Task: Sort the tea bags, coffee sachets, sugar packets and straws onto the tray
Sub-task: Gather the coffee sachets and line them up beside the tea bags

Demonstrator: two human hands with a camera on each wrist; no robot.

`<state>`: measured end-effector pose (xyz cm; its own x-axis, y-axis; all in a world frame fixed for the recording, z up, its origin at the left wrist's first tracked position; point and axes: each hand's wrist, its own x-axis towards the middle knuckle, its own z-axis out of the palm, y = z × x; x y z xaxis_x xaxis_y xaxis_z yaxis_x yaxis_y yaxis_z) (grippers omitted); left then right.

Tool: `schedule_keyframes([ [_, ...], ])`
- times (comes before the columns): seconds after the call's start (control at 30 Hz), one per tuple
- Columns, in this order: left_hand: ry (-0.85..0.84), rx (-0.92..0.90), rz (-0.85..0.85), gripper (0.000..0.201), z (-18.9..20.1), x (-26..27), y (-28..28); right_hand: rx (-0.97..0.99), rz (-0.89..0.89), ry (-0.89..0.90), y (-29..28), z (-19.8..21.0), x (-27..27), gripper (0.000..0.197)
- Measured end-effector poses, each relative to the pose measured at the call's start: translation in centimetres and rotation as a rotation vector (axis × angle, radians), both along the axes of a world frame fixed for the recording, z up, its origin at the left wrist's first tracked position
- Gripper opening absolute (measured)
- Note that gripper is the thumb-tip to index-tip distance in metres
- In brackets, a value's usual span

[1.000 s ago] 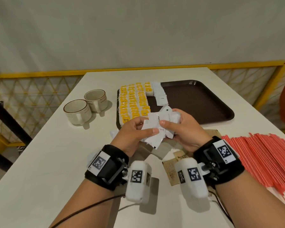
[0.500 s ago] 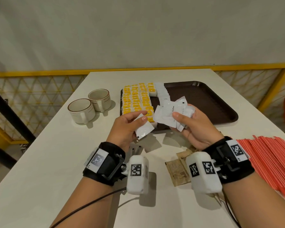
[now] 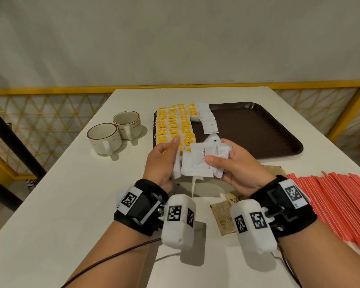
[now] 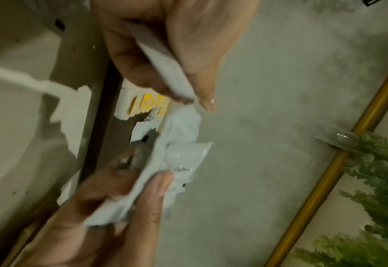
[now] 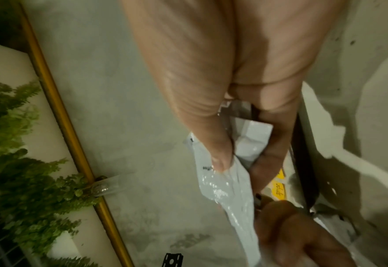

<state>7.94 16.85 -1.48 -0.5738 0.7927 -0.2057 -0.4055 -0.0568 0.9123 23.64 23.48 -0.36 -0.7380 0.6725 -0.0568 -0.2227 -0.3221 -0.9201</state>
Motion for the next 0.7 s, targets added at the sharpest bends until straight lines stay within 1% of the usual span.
schedule_keyframes([
  [0.03,-0.04,-0.029,-0.004,0.031,0.0,-0.3,0.0,-0.016,-0.018,0.017,0.1,0.1,0.1,0.038],
  [0.07,-0.115,-0.052,-0.022,0.034,0.0,-0.6,0.0,-0.032,-0.037,0.032,0.2,0.2,0.1,0.039],
  [0.13,-0.355,-0.064,-0.094,0.043,0.1,-1.2,-0.3,-0.054,-0.076,0.041,0.4,0.2,0.1,0.038],
  [0.17,-0.478,-0.042,-0.132,0.048,0.1,-1.3,-0.4,-0.064,-0.099,0.04,0.4,0.1,0.1,0.037],
  [0.23,-0.669,0.01,-0.144,0.056,0.3,-1.4,-0.8,-0.074,-0.147,0.051,0.5,0.0,0.1,0.034],
  [0.3,-0.768,0.066,-0.108,0.059,1.0,-1.3,-1.1,-0.08,-0.187,0.071,0.6,0.1,0.1,0.027],
  [0.37,-0.788,0.16,-0.087,0.051,1.8,-1.0,-1.4,-0.086,-0.219,0.084,0.6,0.3,0.2,0.022],
  [0.43,-0.752,0.255,-0.087,0.045,2.5,-0.8,-1.6,-0.086,-0.238,0.092,0.7,0.3,0.2,0.022],
  [0.5,-0.707,0.303,-0.081,0.046,2.7,-0.5,-1.5,-0.087,-0.248,0.096,0.8,0.3,0.3,0.023],
  [0.6,-0.748,0.386,-0.037,0.057,2.3,-0.7,-1.2,-0.092,-0.247,0.106,0.9,0.3,0.3,0.025],
  [0.63,-0.753,0.409,-0.037,0.057,2.2,-0.8,-1.1,-0.091,-0.242,0.109,0.9,0.3,0.3,0.026],
  [0.7,-0.739,0.421,-0.074,0.05,1.9,-1.1,-1.0,-0.091,-0.23,0.12,0.9,0.3,0.2,0.026],
])
